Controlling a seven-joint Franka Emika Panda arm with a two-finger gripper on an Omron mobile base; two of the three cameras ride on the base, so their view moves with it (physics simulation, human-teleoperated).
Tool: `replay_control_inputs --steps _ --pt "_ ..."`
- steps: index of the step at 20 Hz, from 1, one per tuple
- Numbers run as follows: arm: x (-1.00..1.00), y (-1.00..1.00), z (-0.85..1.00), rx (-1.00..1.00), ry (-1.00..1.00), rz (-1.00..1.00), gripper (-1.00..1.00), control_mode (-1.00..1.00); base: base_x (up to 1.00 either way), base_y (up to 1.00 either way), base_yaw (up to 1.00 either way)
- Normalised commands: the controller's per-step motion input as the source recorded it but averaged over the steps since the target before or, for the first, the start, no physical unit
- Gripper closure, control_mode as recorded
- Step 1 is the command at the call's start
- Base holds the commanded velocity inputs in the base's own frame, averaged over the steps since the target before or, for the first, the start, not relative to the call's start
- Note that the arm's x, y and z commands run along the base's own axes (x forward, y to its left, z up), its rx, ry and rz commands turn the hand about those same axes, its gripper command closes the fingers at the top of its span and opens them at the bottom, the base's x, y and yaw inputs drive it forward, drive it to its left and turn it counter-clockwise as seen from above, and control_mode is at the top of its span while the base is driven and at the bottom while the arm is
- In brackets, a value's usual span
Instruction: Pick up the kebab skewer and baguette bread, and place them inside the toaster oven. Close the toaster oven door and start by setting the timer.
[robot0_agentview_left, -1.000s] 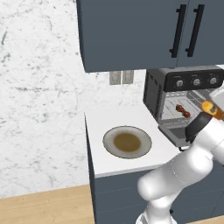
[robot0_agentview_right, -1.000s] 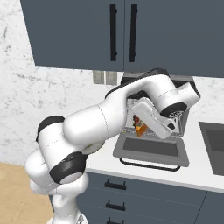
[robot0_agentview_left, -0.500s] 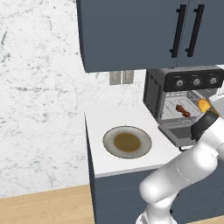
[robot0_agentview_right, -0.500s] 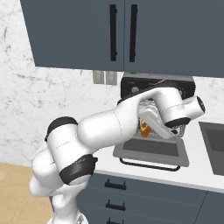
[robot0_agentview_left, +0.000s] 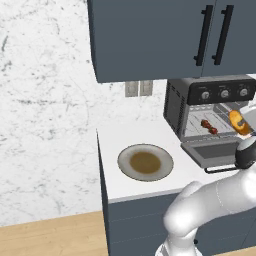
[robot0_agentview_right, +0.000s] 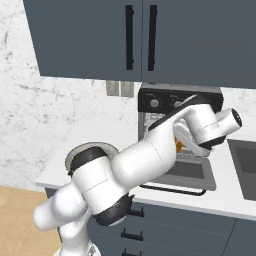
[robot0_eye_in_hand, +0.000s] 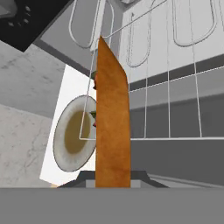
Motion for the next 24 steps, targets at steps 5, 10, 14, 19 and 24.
replay_control_inputs --steps 5,10,14,19,24 --pt "0.00 -0.18 -0.17 0.03 0.00 0.00 1.00 -1.00 0.00 0.00 0.00" --pt "0.04 0.00 -0.04 0.04 0.00 0.00 1.00 -1.00 0.00 0.00 0.00" --pt "0.06 0.00 -0.14 0.00 0.00 0.00 1.00 -1.00 0.00 0.00 0.00" --pt "0.31 0.05 -0.13 0.00 0.00 0.00 1.00 -1.00 0.00 0.00 0.00" --pt "0.35 0.01 -0.02 0.00 0.00 0.00 1.00 -1.00 0.00 0.00 0.00"
